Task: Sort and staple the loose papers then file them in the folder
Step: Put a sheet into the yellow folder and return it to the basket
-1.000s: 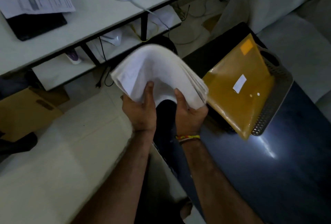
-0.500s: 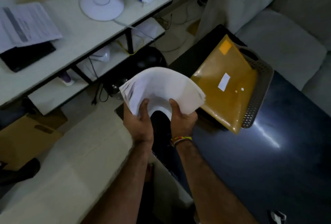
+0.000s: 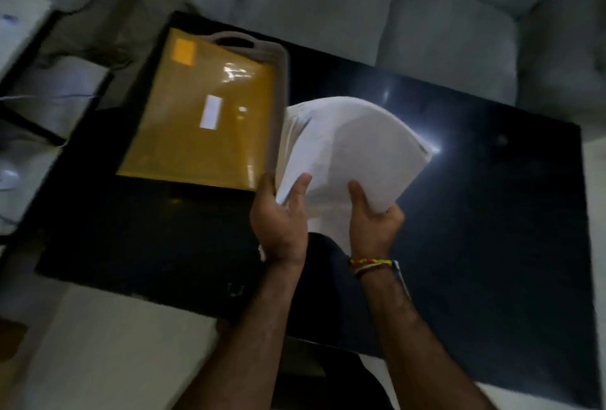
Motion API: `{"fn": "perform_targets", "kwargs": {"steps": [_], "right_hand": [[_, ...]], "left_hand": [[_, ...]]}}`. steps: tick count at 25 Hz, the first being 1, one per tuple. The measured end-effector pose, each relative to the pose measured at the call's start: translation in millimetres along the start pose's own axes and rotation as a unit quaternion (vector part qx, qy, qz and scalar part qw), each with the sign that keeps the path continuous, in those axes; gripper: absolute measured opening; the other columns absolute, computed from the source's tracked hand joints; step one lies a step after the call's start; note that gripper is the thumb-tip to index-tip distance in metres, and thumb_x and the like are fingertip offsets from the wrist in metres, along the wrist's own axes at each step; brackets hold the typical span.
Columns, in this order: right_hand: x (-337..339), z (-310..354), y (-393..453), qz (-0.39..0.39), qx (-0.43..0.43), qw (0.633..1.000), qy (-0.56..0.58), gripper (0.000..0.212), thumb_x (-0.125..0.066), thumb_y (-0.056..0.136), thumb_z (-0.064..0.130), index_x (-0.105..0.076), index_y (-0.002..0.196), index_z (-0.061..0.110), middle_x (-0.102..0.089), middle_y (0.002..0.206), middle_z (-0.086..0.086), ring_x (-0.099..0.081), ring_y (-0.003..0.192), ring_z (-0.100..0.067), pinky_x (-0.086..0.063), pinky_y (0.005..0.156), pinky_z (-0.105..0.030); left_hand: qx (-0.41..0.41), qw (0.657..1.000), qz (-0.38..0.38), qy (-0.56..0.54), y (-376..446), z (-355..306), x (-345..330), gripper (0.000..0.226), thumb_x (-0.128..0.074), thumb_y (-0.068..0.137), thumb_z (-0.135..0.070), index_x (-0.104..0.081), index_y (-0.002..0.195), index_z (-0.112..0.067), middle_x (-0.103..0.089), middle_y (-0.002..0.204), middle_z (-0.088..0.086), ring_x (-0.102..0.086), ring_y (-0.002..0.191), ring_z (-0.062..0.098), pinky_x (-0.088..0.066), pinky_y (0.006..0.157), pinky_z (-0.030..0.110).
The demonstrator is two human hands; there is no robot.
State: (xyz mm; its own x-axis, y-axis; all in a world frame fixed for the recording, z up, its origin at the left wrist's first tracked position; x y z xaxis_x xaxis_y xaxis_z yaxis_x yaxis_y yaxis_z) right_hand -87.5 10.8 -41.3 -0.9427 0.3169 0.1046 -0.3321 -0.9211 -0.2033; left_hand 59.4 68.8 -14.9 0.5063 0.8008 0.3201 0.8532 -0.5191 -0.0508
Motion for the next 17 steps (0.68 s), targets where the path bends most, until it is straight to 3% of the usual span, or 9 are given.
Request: {"fn": "perform_targets", "kwargs": {"steps": [3, 6, 9, 11, 14, 16, 17], "right_hand": [[83.1, 6.7, 71.5, -0.07, 0.016, 0.997, 0.014, 0.02, -0.078, 0.078, 0.005, -0.067, 0.077, 0.021, -0.067, 0.076, 0.017, -0.062, 0.069, 0.007, -0.049, 0.064, -0.015], [152.9, 9.5, 124.9, -0.116, 0.044, 0.992, 0.01, 0.017, -0.077, 0.08, 0.006, -0.068, 0.081, 0.02, -0.067, 0.076, 0.017, -0.062, 0.071, 0.008, -0.05, 0.066, -0.016], [205.4, -4.1, 162.1, -0.142, 0.058, 0.988, -0.005, 0.013, -0.076, 0.081, 0.006, -0.068, 0.09, 0.011, -0.068, 0.081, 0.015, -0.064, 0.075, 0.008, -0.051, 0.07, -0.018], [223.9, -19.0, 183.3, -0.142, 0.047, 0.989, -0.021, 0.015, -0.077, 0.08, 0.007, -0.07, 0.093, 0.004, -0.068, 0.084, 0.011, -0.064, 0.076, 0.008, -0.051, 0.072, -0.023], [230.2, -19.7, 215.2, -0.115, 0.059, 0.988, -0.083, 0.028, -0.078, 0.079, 0.014, -0.068, 0.102, 0.0, -0.067, 0.09, 0.007, -0.062, 0.08, 0.004, -0.05, 0.073, -0.018], [230.1, -14.9, 237.0, -0.081, 0.049, 0.986, -0.14, 0.032, -0.078, 0.079, 0.019, -0.063, 0.105, 0.008, -0.066, 0.092, 0.009, -0.061, 0.081, 0.0, -0.048, 0.069, -0.01], [231.2, -16.4, 247.5, -0.07, 0.026, 0.982, -0.175, 0.033, -0.078, 0.078, 0.022, -0.061, 0.103, 0.01, -0.067, 0.092, 0.007, -0.062, 0.081, -0.006, -0.049, 0.069, -0.013]], "left_hand": [[0.005, 0.994, 0.109, -0.029, -47.4, -18.3, -110.6, 0.032, -0.071, 0.081, -0.044, -0.06, 0.101, -0.021, -0.063, 0.092, -0.011, -0.064, 0.084, 0.009, -0.057, 0.071, 0.029], [0.023, 0.981, 0.171, -0.083, -89.8, -32.0, -194.6, 0.028, -0.071, 0.085, -0.031, -0.056, 0.109, -0.025, -0.063, 0.096, -0.012, -0.064, 0.088, 0.003, -0.055, 0.075, 0.019], [-0.007, 0.98, 0.188, -0.073, -125.9, -32.1, -245.2, 0.028, -0.071, 0.085, -0.031, -0.056, 0.108, -0.035, -0.063, 0.096, -0.017, -0.062, 0.091, -0.005, -0.056, 0.078, 0.023], [-0.018, 0.98, 0.192, -0.045, -143.1, -23.2, -267.8, 0.025, -0.07, 0.086, -0.029, -0.056, 0.106, -0.031, -0.06, 0.09, -0.022, -0.061, 0.084, -0.011, -0.056, 0.075, 0.022], [-0.025, 0.987, 0.16, 0.02, -140.7, -23.0, -295.0, 0.032, -0.07, 0.085, -0.035, -0.053, 0.107, -0.019, -0.058, 0.088, -0.017, -0.059, 0.079, -0.003, -0.058, 0.069, 0.031], [-0.021, 0.985, 0.151, 0.076, -126.9, -28.0, -309.8, 0.035, -0.071, 0.082, -0.04, -0.053, 0.105, -0.02, -0.059, 0.091, -0.015, -0.059, 0.08, 0.003, -0.053, 0.065, 0.024], [-0.017, 0.982, 0.158, 0.105, -122.1, -26.6, -317.0, 0.034, -0.07, 0.083, -0.04, -0.054, 0.104, -0.02, -0.059, 0.091, -0.016, -0.059, 0.08, 0.004, -0.048, 0.064, 0.02]]}}
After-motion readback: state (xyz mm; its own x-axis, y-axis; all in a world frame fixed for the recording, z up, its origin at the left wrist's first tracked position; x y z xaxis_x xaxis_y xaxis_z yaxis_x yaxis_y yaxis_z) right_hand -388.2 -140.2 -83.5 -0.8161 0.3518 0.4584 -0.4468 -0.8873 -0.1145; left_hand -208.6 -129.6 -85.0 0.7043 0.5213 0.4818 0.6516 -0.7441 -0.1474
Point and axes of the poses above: each hand's wrist, its own y-axis towards the middle knuckle, its own x-axis out of the back of the hand, z = x × y, the point moved 4 cm from there along y, towards the middle knuckle
